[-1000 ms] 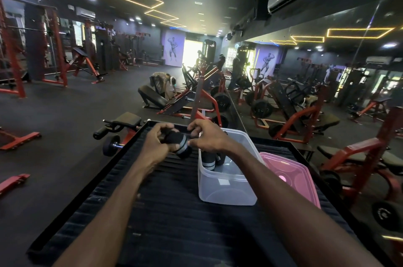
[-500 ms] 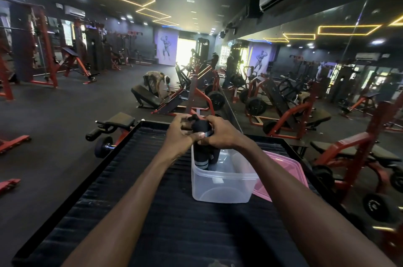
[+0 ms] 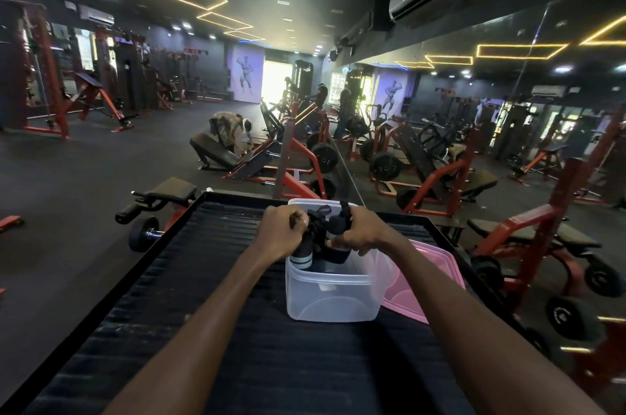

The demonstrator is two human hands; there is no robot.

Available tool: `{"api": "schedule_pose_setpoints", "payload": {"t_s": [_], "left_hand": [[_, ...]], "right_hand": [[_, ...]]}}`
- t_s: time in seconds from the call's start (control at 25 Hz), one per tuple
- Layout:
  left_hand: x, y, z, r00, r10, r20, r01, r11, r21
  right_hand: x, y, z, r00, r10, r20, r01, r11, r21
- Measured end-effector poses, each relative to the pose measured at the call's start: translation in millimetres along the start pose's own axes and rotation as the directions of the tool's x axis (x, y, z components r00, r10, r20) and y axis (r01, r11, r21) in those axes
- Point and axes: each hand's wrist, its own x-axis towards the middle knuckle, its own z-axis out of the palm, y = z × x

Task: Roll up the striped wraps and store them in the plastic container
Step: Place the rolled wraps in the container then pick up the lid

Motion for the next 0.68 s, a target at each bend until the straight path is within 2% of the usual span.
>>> {"api": "schedule_pose_setpoints", "payload": {"t_s": [0.16,0.36,0.68], "left_hand": [[0,-8,3,1.0,-0.003,0.021,0.002,1.0,0.023],[-2,-16,6,0.999,-0.041,-0.02,0.04,0.996,-0.077],[-3,-19,7,0.998,-0.041,-0.043,0.037,0.995,-0.094]], "right_hand": [[7,-1,13,0.997,0.051,0.065,-0.051,0.999,-0.014],[17,-5,27,0.997,0.029,0.066,-0.015,0.978,-0.207],[13,-4,30,0.997,0.016,0.076,-0.006,0.99,-0.141]]}}
